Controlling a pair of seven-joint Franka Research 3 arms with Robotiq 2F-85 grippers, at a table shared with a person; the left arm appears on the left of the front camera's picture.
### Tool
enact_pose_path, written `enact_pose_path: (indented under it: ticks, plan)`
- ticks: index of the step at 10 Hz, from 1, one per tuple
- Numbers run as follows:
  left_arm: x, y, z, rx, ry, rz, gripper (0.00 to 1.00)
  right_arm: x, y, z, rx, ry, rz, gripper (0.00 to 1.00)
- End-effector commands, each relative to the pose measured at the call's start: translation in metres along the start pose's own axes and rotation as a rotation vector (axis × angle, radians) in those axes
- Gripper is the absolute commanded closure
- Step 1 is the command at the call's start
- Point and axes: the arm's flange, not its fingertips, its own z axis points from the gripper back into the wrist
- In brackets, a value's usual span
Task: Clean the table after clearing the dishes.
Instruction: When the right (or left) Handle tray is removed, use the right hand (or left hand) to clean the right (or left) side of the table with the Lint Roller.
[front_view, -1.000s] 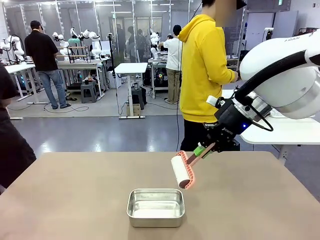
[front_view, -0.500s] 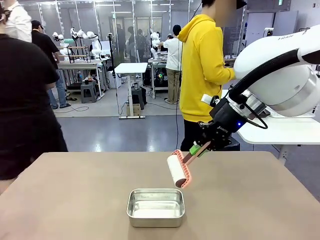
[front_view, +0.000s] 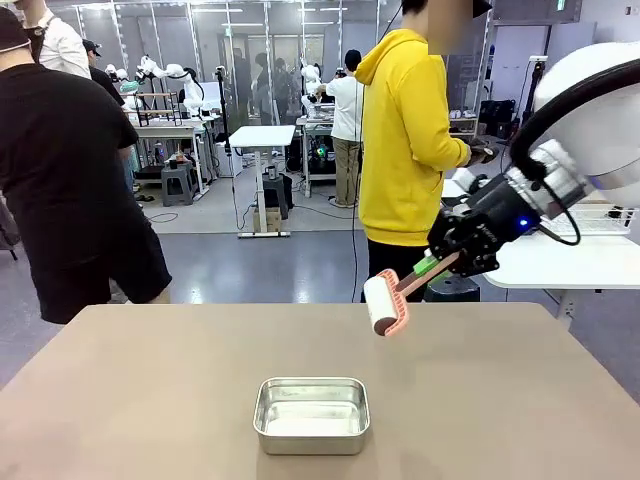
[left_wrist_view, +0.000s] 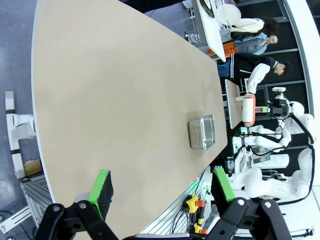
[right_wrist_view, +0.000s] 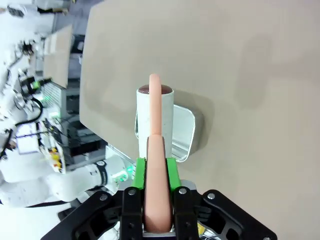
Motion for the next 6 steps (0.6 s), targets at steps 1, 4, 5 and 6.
enact_pose_path:
  ticks: [1,4,5,6]
  plan:
    - [-0.003,-0.002,0.004,-0.002,0.005,0.000,0.00,0.014,-0.036,-0.004,0.084,-0.039,-0.066,0.80]
    - [-0.003,-0.002,0.004,-0.002,0.005,0.000,0.00,0.045,-0.096,-0.028,0.112,-0.084,-0.103,0.80]
    - [-0.003,-0.002,0.004,-0.002,0.005,0.000,0.00,0.053,-0.113,-0.036,0.108,-0.086,-0.094,0.80]
    - [-0.003,-0.002,0.004,-0.002,0.005,0.000,0.00,0.060,-0.127,-0.044,0.107,-0.073,-0.091,0.80]
